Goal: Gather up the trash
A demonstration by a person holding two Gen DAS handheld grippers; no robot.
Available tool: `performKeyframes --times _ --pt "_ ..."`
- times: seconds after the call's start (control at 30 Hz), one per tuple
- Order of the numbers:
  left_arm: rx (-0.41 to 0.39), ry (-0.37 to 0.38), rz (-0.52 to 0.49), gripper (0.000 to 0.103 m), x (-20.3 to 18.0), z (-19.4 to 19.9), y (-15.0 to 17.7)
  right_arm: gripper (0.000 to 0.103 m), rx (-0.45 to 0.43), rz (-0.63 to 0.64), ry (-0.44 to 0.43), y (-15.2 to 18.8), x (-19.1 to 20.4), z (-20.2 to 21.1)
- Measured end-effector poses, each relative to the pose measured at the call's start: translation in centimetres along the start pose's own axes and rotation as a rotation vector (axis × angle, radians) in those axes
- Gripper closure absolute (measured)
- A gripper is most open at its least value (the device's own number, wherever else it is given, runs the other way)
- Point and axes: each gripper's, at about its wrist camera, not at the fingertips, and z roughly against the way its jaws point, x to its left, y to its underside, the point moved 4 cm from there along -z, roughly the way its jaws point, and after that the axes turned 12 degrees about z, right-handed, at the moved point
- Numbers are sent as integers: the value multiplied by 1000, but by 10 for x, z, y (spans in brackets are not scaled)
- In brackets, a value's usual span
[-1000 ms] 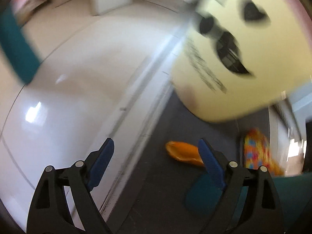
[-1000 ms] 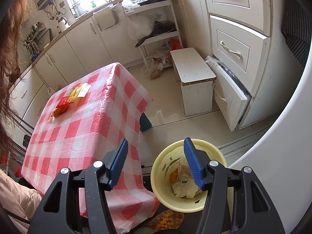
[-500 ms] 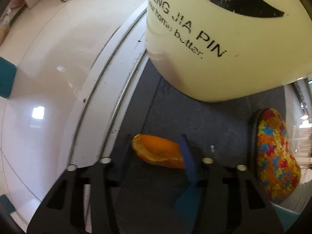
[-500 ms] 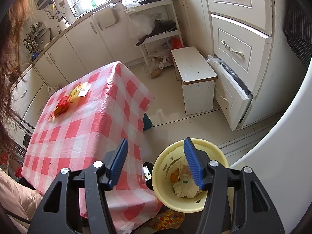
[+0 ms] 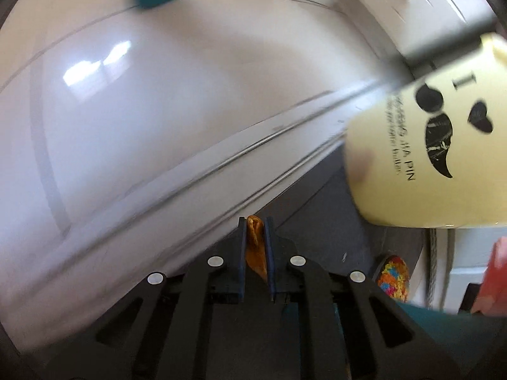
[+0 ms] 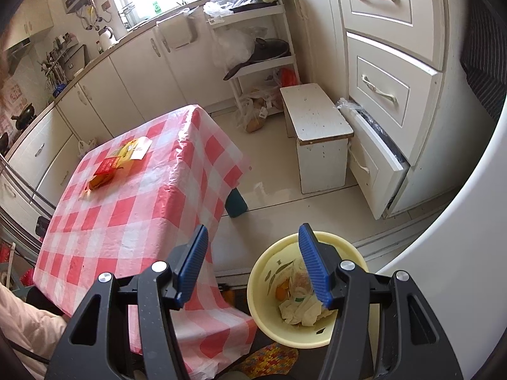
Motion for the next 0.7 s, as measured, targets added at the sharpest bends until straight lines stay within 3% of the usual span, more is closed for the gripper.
performKeyframes --times 0.17,0.33,0.47,0.6,0.7 --pt "31 44 262 94 67 40 59 45 -19 25 18 -4 8 4" --pt "137 25 348 94 106 67 123 45 -34 32 21 -6 15 7" --pt "297 -27 251 94 92 72 178 45 -26 57 29 -5 27 5" --pt "434 -96 -25 94 40 78 225 45 -38 109 31 -4 41 6" --pt "471 -110 -193 94 13 100 261 45 -20 162 58 2 46 3"
